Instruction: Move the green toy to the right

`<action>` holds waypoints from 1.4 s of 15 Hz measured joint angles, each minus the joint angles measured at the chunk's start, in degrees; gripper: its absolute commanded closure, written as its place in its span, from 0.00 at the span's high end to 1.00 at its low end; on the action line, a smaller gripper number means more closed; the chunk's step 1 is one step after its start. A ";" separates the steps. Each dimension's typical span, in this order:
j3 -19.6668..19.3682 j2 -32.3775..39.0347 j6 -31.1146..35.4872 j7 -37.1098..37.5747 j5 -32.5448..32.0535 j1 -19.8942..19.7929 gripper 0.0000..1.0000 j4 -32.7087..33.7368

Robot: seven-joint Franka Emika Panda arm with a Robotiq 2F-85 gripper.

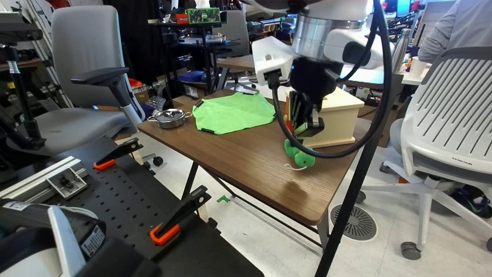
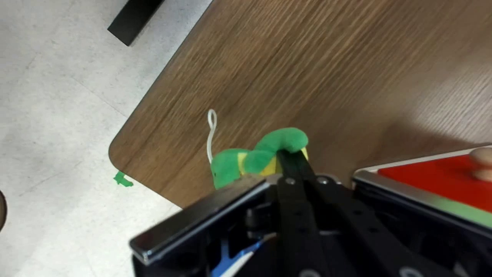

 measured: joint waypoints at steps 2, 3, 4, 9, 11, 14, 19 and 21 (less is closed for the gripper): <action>-1.32 1.52 0.04 2.03 -0.01 -0.03 0.00 0.77; -1.88 2.00 0.04 2.87 -0.01 -0.07 0.00 1.09; -2.35 2.41 0.04 3.61 -0.04 -0.08 0.00 1.43; -3.00 5.33 0.00 7.73 -0.55 0.18 0.00 4.48; -2.99 6.91 -0.38 8.45 -0.68 0.58 0.26 5.94; -2.99 9.00 -0.67 9.66 -1.15 1.42 0.40 7.88; -2.98 9.42 -2.37 9.80 -1.24 1.88 0.77 9.20; -2.98 8.84 -2.37 9.75 -1.23 1.87 0.92 8.80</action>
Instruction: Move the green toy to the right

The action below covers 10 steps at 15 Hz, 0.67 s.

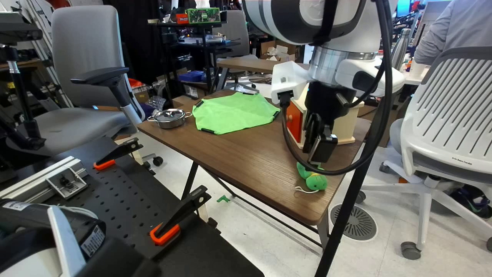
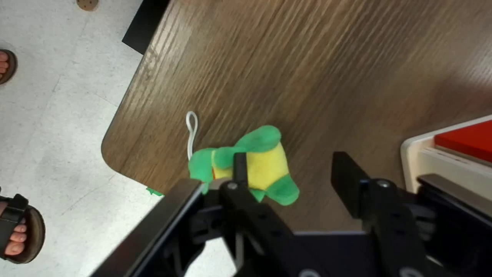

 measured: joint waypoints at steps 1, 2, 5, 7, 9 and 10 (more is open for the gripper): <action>0.01 -0.73 0.00 -0.13 0.00 0.00 1.00 -0.62; 0.03 -1.83 0.04 -0.34 0.01 0.00 1.00 -1.65; 0.35 -7.47 0.19 -3.18 0.10 -0.07 1.00 -7.12; 0.97 -12.31 -0.33 -7.76 0.00 -0.21 1.00 -11.80; 1.56 -16.05 -2.99 -10.78 -1.23 -0.09 1.00 -15.05; 1.75 -17.15 -3.53 -11.18 -1.65 0.00 1.00 -15.98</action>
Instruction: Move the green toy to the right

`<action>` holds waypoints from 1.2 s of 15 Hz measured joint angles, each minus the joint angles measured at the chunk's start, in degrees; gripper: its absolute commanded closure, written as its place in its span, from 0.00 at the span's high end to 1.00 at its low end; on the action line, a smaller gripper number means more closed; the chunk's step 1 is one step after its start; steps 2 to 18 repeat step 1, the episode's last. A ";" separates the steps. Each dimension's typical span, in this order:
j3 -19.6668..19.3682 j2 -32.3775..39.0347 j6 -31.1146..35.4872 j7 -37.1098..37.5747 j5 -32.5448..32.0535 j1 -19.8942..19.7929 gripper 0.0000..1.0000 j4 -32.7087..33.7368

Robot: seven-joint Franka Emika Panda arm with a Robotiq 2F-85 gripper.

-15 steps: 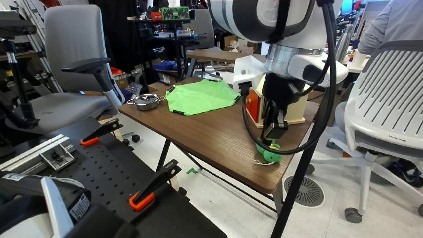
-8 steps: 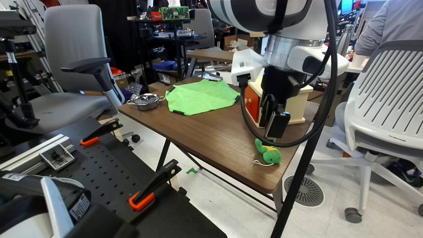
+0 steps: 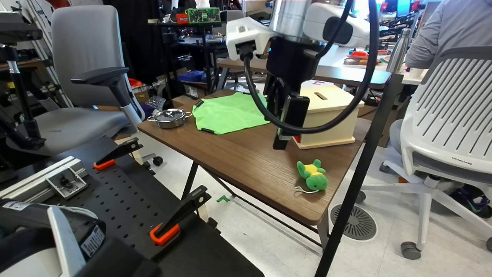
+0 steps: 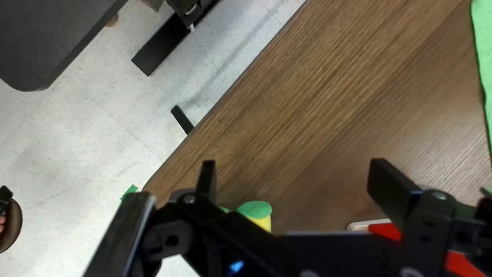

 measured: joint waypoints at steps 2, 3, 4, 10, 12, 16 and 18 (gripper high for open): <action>0.10 -0.54 -0.08 -0.17 -0.33 0.01 1.00 -0.51; 0.10 -0.54 -0.08 -0.17 -0.33 0.01 1.00 -0.51; 0.10 -0.54 -0.08 -0.17 -0.33 0.01 1.00 -0.51; 0.10 -0.54 -0.08 -0.17 -0.33 0.01 1.00 -0.51; 0.10 -0.54 -0.08 -0.17 -0.33 0.01 1.00 -0.51; 0.10 -0.54 -0.08 -0.17 -0.33 0.01 1.00 -0.51; 0.10 -0.54 -0.08 -0.17 -0.33 0.01 1.00 -0.51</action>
